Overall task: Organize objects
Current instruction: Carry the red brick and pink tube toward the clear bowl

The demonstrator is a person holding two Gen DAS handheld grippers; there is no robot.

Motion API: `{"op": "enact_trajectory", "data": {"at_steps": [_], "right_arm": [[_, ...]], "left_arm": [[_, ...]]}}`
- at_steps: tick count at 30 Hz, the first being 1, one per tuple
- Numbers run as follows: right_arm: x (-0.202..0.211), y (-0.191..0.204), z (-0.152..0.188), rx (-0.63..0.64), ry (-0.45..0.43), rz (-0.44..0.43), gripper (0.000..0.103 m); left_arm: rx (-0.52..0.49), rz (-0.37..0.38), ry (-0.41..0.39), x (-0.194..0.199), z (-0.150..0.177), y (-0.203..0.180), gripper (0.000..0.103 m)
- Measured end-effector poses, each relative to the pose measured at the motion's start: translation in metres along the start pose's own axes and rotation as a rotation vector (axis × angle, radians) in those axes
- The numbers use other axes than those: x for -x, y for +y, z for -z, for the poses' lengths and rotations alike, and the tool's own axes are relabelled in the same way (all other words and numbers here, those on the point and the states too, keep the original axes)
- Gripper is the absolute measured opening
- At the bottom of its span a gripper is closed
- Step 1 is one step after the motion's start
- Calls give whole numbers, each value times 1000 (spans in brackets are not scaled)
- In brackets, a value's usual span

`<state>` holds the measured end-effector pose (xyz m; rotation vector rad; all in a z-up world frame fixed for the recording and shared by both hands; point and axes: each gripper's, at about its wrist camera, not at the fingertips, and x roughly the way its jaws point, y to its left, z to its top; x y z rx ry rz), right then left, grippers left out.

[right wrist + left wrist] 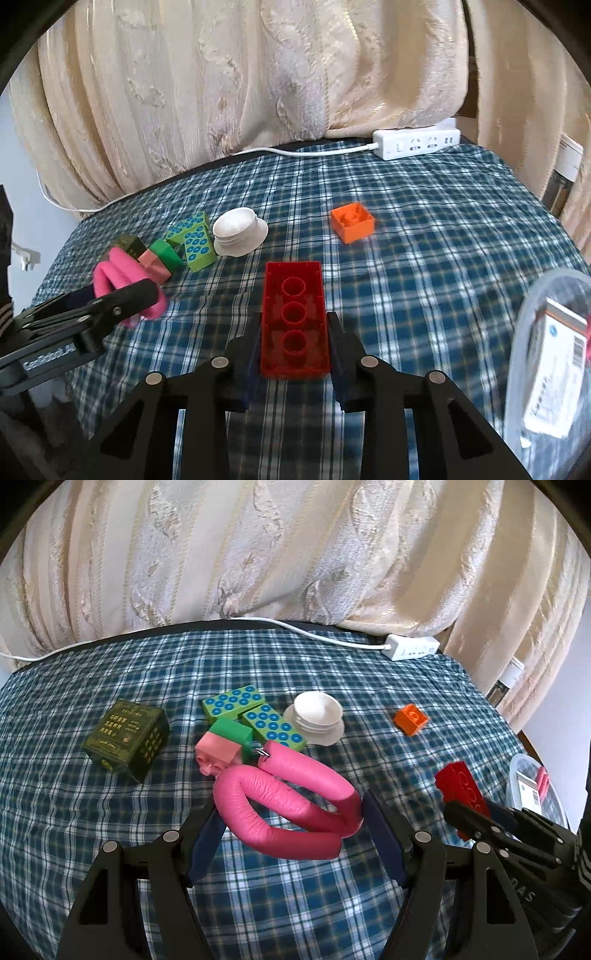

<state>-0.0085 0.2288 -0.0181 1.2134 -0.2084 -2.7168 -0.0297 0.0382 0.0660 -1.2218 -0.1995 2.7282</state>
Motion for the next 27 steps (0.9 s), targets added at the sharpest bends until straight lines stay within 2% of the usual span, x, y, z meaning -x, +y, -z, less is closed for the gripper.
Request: {"op": "enact_trajectory", "data": {"at_steps": [14, 27], "right_arm": [[62, -24, 19, -75, -93, 42, 33], [112, -79, 36, -203, -189, 113, 33]], "left_arm": [[-84, 48, -24, 14, 6, -36, 74], [-163, 78, -36, 26, 8, -77, 74]]}}
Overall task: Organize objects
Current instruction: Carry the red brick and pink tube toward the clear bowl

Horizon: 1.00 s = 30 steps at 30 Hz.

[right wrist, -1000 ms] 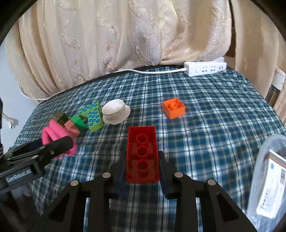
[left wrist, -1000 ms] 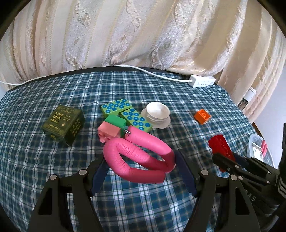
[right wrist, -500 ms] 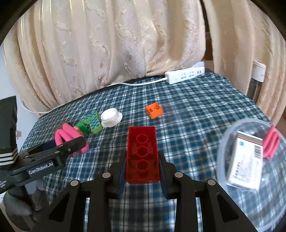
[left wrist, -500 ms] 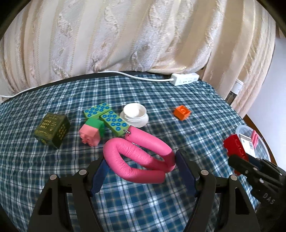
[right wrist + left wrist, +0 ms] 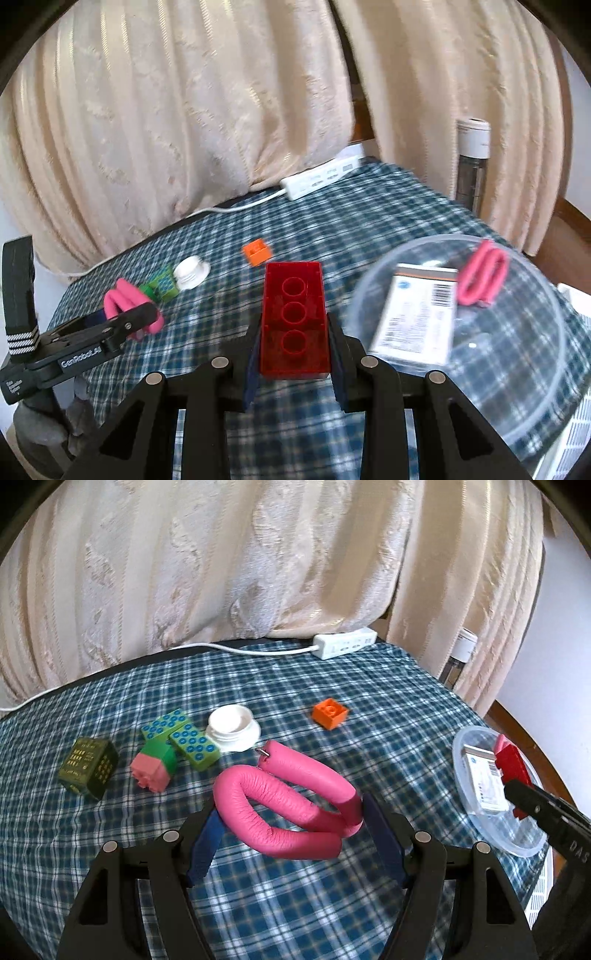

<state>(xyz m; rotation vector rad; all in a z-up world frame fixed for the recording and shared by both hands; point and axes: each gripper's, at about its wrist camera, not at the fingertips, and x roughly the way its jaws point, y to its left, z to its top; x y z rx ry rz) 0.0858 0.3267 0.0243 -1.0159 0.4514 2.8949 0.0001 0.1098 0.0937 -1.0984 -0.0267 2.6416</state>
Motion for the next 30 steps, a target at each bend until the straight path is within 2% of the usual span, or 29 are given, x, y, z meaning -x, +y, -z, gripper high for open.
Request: {"op": "enact_trajectory", "data": {"at_steps": [12, 30], "right_arm": [[27, -67, 1, -110, -57, 92, 33], [32, -127, 10, -196, -65, 165, 33]], "left_arm": [[-79, 38, 17, -3, -3, -50, 74], [-180, 78, 33, -9, -8, -111, 74]]}}
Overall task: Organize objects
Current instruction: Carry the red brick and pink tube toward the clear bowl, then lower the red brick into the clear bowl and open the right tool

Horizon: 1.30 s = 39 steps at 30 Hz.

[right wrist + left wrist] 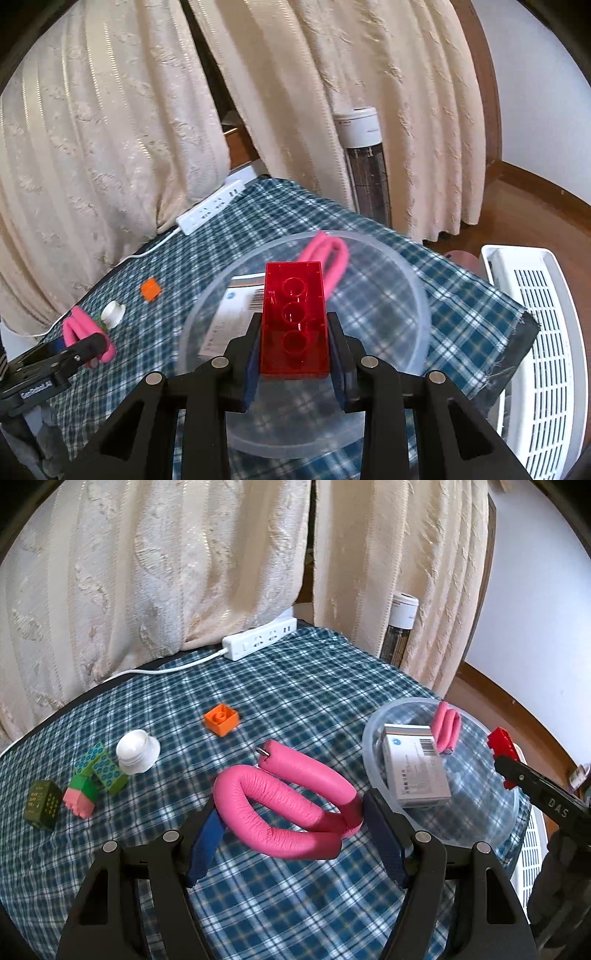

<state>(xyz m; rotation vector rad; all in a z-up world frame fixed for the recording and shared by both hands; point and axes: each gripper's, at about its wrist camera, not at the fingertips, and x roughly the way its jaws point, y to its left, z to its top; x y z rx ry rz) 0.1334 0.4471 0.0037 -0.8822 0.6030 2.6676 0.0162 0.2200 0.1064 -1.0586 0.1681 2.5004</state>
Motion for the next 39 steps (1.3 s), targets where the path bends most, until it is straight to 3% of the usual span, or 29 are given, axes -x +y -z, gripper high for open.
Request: {"op": "enact_trajectory", "data": {"at_steps": [22, 39], "right_arm": [[-34, -28, -9, 0, 31, 65, 34], [-26, -35, -12, -4, 3, 47, 39]], "left_arm": [[-66, 20, 29, -19, -14, -41, 74], [-106, 38, 42, -27, -14, -65, 74]]}}
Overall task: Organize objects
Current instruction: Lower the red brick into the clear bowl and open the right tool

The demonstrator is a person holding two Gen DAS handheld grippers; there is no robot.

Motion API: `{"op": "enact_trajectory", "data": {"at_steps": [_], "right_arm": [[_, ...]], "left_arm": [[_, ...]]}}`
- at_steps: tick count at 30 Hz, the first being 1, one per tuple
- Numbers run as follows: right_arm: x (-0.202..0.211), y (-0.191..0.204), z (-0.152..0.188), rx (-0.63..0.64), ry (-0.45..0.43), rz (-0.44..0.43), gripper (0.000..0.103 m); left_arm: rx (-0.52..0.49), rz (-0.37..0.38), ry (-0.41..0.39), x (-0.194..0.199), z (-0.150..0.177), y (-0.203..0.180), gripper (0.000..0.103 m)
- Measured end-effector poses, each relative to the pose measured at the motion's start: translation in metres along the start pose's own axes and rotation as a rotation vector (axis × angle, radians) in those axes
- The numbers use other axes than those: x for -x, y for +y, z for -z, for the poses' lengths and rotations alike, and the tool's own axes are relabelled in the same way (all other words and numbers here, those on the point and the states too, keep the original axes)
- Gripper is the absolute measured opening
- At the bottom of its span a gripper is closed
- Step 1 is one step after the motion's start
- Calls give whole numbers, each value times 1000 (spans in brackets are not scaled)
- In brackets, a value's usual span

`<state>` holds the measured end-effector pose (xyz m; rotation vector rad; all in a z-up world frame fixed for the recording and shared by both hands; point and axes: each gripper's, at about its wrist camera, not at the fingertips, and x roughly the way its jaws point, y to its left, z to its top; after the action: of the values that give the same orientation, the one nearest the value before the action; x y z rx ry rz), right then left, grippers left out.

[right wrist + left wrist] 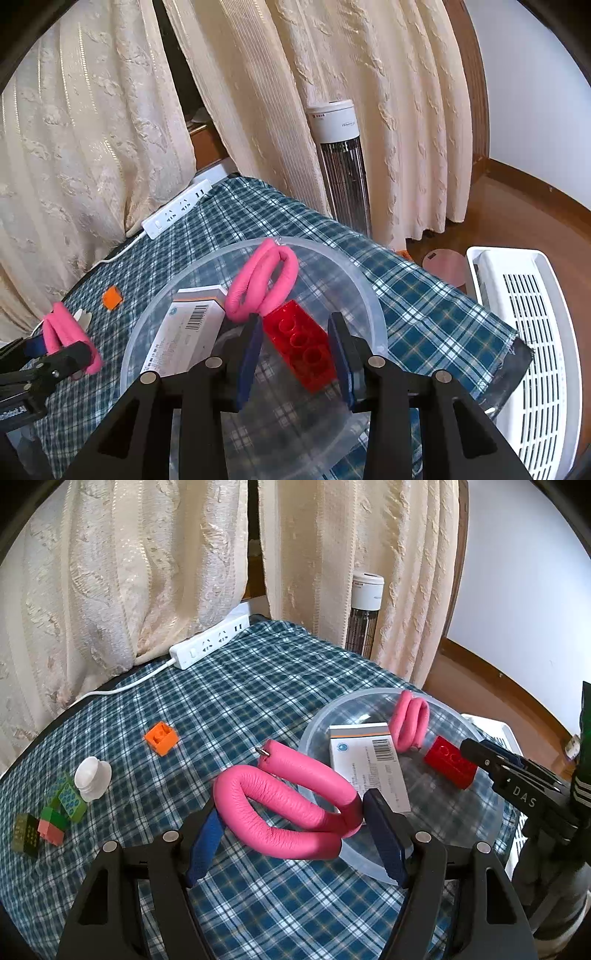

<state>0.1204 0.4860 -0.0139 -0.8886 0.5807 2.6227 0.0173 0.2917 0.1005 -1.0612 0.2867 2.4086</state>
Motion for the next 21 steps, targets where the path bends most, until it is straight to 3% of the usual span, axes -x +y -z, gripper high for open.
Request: {"op": "enact_trajectory", "data": {"at_steps": [13, 21], "right_arm": [[17, -12, 4, -36, -19, -9, 40], [22, -21, 3, -54, -28, 1, 40]], "left_arm": [[-68, 58, 22, -10, 2, -33, 74], [-127, 134, 24, -15, 0, -62, 76]]}}
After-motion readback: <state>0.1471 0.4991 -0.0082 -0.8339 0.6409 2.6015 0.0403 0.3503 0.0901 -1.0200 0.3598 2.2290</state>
